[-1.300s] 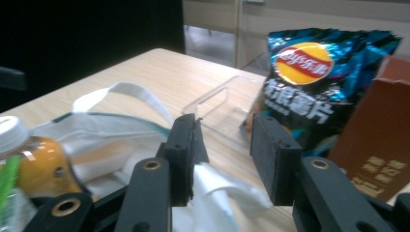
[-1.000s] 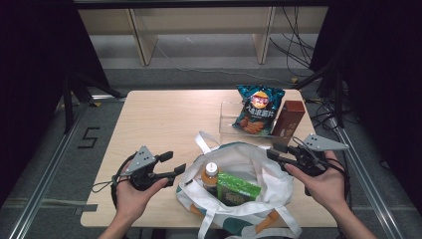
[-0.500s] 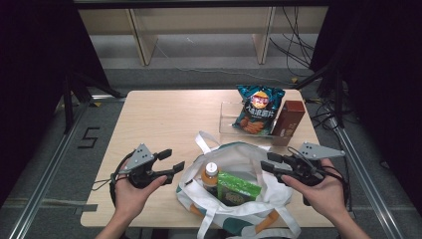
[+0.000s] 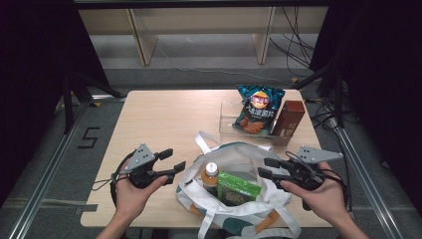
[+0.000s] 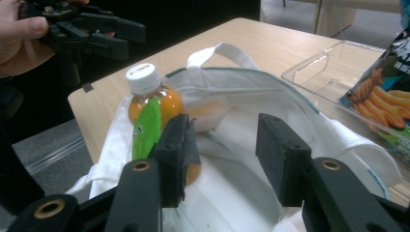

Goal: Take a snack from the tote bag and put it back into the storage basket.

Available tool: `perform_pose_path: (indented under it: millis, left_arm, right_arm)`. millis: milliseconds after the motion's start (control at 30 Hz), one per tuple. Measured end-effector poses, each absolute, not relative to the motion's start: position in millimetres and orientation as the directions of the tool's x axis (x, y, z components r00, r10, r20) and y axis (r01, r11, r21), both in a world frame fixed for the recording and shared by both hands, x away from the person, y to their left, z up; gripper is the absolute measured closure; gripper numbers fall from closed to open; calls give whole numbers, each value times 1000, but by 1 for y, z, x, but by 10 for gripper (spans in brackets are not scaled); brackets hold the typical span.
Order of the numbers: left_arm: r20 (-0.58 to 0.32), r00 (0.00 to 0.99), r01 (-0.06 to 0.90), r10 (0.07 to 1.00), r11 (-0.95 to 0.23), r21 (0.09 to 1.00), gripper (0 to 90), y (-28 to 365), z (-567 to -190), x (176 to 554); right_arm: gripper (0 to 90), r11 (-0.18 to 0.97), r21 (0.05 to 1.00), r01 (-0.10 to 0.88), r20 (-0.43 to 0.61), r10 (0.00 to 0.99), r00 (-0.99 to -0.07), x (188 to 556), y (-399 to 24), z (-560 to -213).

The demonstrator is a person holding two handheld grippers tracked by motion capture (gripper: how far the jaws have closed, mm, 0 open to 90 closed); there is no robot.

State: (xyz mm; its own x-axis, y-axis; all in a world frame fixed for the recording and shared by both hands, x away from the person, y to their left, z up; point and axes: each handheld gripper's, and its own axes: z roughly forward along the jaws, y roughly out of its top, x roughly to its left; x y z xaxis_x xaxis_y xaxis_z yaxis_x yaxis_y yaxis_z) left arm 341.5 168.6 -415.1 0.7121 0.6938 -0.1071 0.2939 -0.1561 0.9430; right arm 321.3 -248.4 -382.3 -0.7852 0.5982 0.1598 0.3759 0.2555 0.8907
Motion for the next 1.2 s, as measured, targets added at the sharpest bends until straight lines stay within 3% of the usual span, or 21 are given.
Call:
perform_pose_path:
  millis: [767, 1200]
  left_arm:
    - [-102, 716, 289, 690, -160, 944, 349, 169, -415, 338]
    - [-99, 713, 290, 694, -163, 943, 350, 171, -415, 337]
  right_arm:
    - [554, 279, 867, 412, 225, 519, -825, 311, -238, -390]
    - [627, 368, 833, 412, 208, 482, -851, 309, -233, -403]
